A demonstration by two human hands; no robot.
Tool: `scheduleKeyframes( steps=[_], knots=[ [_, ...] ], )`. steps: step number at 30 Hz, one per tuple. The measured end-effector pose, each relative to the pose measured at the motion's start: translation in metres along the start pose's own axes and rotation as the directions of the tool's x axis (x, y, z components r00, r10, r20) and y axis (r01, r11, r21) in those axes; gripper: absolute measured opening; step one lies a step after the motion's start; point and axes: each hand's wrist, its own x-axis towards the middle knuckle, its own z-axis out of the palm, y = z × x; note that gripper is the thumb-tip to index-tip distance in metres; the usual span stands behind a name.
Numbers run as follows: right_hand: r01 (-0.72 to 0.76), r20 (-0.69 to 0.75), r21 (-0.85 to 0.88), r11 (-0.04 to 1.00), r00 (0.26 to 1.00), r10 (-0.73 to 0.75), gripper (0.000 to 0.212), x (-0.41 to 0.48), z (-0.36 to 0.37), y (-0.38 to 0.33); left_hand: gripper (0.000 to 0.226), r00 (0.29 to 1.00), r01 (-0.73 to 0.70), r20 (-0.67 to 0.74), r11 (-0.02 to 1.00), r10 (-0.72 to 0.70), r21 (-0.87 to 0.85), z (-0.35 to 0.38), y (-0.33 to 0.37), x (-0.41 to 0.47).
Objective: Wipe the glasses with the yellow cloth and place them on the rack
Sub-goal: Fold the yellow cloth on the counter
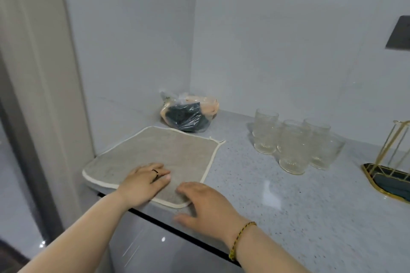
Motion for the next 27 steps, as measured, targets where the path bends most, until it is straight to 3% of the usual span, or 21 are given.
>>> scheduleKeyframes(
  steps=[4, 6, 8, 13, 16, 18, 22, 27],
  knots=[
    [-0.057, -0.033, -0.017, 0.998, 0.998, 0.056, 0.056, 0.006, 0.009, 0.003, 0.131, 0.995, -0.02, 0.098, 0.988, 0.035, -0.154, -0.01, -0.006, -0.009],
    [-0.052, -0.083, -0.03, 0.998, 0.995, 0.049, 0.055, 0.006, 0.011, 0.007, 0.141, 0.992, -0.06, 0.106, 0.992, 0.071, -0.11, -0.013, -0.011, -0.014],
    [-0.021, -0.147, -0.026, 0.999, 0.989, 0.017, 0.051, 0.005, 0.016, 0.009, 0.13, 0.988, -0.102, 0.11, 0.994, 0.106, -0.045, -0.013, -0.014, -0.022],
    [-0.048, -0.303, -0.123, 0.991, 0.953, 0.009, 0.042, 0.003, 0.027, 0.01, 0.069, 0.983, -0.174, -0.048, 0.981, 0.178, 0.08, -0.013, -0.037, -0.036],
    [-0.048, -0.312, -0.152, 0.987, 0.95, -0.002, 0.037, -0.001, 0.025, 0.009, 0.04, 0.944, -0.252, -0.178, 0.955, 0.278, 0.156, -0.025, -0.05, -0.045],
    [-0.035, -0.307, -0.197, 0.98, 0.951, -0.028, 0.036, -0.002, 0.025, 0.01, 0.034, 0.935, -0.246, -0.209, 0.949, 0.286, 0.197, -0.029, -0.063, -0.051],
    [-0.011, -0.289, -0.132, 0.991, 0.957, -0.028, 0.027, -0.009, 0.022, 0.026, 0.028, 0.961, -0.057, -0.264, 0.994, 0.08, 0.093, -0.033, -0.074, -0.055],
    [-0.119, -0.19, 0.053, 0.992, 0.974, 0.127, 0.016, -0.034, -0.009, 0.055, 0.013, 0.978, 0.01, -0.209, 0.998, -0.024, -0.065, -0.034, -0.064, -0.046]
  ],
)
